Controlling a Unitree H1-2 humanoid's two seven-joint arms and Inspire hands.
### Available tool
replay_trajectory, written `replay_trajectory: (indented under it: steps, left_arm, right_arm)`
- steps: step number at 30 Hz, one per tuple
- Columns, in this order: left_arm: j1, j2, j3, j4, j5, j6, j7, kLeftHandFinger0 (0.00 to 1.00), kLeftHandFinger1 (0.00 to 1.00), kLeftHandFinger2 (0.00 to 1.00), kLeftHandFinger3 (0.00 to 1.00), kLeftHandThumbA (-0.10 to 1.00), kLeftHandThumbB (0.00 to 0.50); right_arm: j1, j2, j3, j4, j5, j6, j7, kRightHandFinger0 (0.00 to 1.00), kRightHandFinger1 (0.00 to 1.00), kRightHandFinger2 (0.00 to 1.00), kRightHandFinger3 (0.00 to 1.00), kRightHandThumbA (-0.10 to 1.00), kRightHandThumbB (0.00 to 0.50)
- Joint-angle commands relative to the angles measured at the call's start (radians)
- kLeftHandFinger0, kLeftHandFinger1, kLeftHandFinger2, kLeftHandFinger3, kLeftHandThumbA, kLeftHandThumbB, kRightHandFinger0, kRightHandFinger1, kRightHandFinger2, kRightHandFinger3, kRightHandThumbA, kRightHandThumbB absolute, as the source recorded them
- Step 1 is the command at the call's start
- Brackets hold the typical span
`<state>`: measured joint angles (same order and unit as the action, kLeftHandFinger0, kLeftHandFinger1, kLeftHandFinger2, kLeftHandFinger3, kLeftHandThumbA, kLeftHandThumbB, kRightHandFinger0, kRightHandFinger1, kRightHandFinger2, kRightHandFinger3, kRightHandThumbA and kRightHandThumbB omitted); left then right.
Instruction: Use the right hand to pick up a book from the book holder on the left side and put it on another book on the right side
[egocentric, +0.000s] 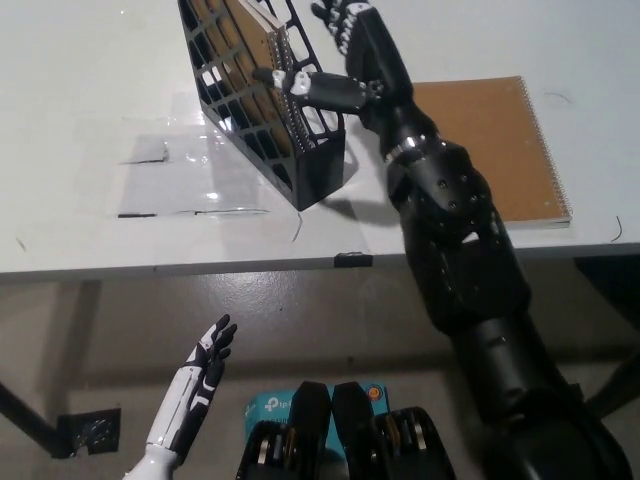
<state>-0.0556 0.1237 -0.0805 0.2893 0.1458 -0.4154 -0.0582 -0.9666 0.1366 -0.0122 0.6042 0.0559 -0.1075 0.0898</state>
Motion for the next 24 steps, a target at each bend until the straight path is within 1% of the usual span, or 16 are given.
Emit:
replay_trajectory:
  steps: [1,3,6,8,9,12,13,14,17,21,23,24]
  left_arm:
    - [-0.001,0.014,-0.004,-0.035,0.033,-0.005,0.010,1.00,1.00,1.00,1.00,1.00,0.352]
    - [-0.003,0.014,-0.003,-0.035,0.035,-0.005,0.010,1.00,1.00,1.00,1.00,1.00,0.349]
    - [-0.006,0.014,-0.004,-0.031,0.039,-0.014,0.012,1.00,1.00,1.00,1.00,1.00,0.346]
    - [-0.009,0.016,-0.004,-0.026,0.039,-0.020,0.009,1.00,1.00,1.00,1.00,1.00,0.347]
    - [-0.008,0.017,-0.004,-0.027,0.041,-0.021,0.009,1.00,1.00,1.00,1.00,1.00,0.350]
    - [-0.010,0.019,-0.004,-0.020,0.045,-0.032,0.010,1.00,1.00,1.00,1.00,1.00,0.349]
    - [-0.011,0.018,-0.004,-0.021,0.044,-0.032,0.011,1.00,1.00,1.00,1.00,1.00,0.347]
    - [-0.012,0.019,-0.003,-0.021,0.043,-0.033,0.010,1.00,1.00,1.00,1.00,1.00,0.340]
    - [-0.011,0.017,-0.002,-0.025,0.047,-0.025,0.012,1.00,1.00,1.00,1.00,1.00,0.343]
    - [-0.012,0.015,-0.001,-0.028,0.050,-0.018,0.013,1.00,1.00,1.00,1.00,1.00,0.347]
    - [-0.012,0.014,-0.001,-0.029,0.052,-0.019,0.013,1.00,1.00,1.00,1.00,1.00,0.341]
    - [-0.013,0.015,-0.001,-0.028,0.052,-0.022,0.013,1.00,1.00,1.00,1.00,1.00,0.340]
  right_arm:
    - [-0.091,0.032,-0.019,0.024,0.077,0.011,0.036,1.00,1.00,1.00,1.00,1.00,0.351]
    - [-0.094,0.036,-0.017,0.024,0.080,0.016,0.040,1.00,1.00,1.00,1.00,1.00,0.348]
    - [-0.106,0.043,-0.010,0.042,0.075,0.008,0.039,1.00,1.00,1.00,1.00,1.00,0.362]
    - [-0.114,0.044,-0.001,0.061,0.065,-0.002,0.043,1.00,1.00,1.00,1.00,1.00,0.358]
    - [-0.116,0.045,-0.002,0.073,0.069,-0.004,0.047,1.00,1.00,1.00,1.00,1.00,0.372]
    - [-0.127,0.043,-0.009,0.109,0.081,0.003,0.057,1.00,1.00,1.00,1.00,1.00,0.350]
    - [-0.134,0.039,-0.007,0.127,0.074,-0.002,0.053,1.00,1.00,1.00,1.00,1.00,0.331]
    - [-0.144,0.036,-0.008,0.151,0.072,-0.005,0.051,1.00,1.00,1.00,1.00,1.00,0.325]
    - [-0.168,0.026,-0.018,0.209,0.078,-0.020,0.052,1.00,1.00,1.00,1.00,1.00,0.294]
    - [-0.192,0.015,-0.020,0.265,0.070,-0.036,0.047,1.00,1.00,1.00,1.00,1.00,0.290]
    - [-0.207,0.009,-0.023,0.294,0.067,-0.039,0.040,1.00,1.00,1.00,1.00,1.00,0.272]
    - [-0.214,0.007,-0.025,0.308,0.066,-0.043,0.037,1.00,1.00,1.00,1.00,1.00,0.273]
